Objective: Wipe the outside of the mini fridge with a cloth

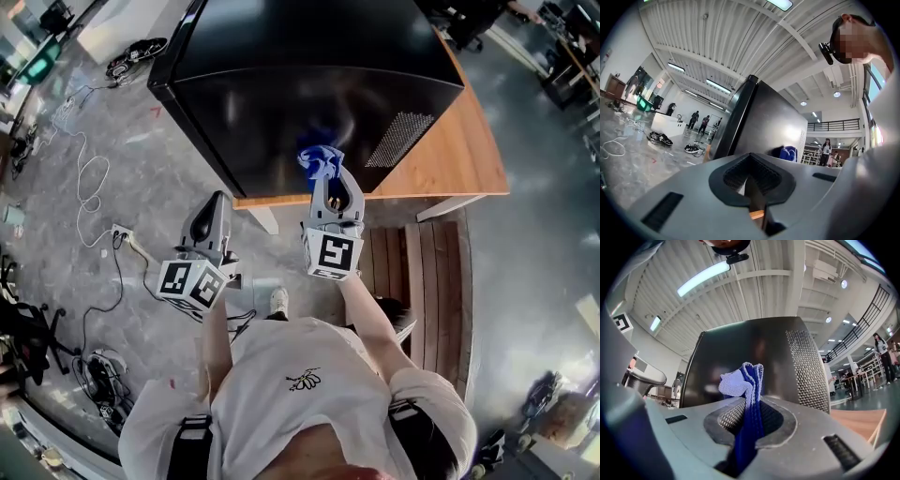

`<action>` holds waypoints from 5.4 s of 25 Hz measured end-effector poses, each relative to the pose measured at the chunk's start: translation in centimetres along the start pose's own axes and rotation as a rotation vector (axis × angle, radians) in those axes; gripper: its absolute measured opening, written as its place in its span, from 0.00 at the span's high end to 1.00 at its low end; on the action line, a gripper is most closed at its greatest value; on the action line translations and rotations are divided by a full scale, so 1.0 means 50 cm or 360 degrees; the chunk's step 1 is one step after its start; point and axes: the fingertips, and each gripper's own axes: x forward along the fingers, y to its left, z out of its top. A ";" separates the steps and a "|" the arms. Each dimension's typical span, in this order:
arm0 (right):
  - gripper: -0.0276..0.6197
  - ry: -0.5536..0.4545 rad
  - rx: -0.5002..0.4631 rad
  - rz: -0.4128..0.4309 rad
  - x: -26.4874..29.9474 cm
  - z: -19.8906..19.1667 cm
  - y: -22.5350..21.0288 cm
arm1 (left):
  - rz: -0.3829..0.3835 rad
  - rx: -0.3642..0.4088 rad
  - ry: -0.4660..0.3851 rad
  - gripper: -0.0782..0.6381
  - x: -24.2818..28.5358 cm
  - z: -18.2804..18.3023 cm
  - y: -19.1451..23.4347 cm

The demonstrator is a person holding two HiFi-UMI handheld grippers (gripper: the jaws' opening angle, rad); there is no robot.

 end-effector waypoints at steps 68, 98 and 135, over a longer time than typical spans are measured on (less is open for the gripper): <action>0.86 0.0178 0.0119 0.0342 0.071 -0.118 0.434 | 0.0168 0.0250 -0.0047 0.88 -0.121 -0.023 0.206; 0.86 0.0118 0.0074 -0.0044 -0.025 -0.141 -0.086 | -0.0061 0.0270 -0.0017 0.88 0.074 -0.156 -0.139; 0.86 0.0207 0.0026 -0.0543 -0.143 -0.133 -0.372 | -0.0031 0.0319 -0.0135 0.88 0.096 -0.108 -0.159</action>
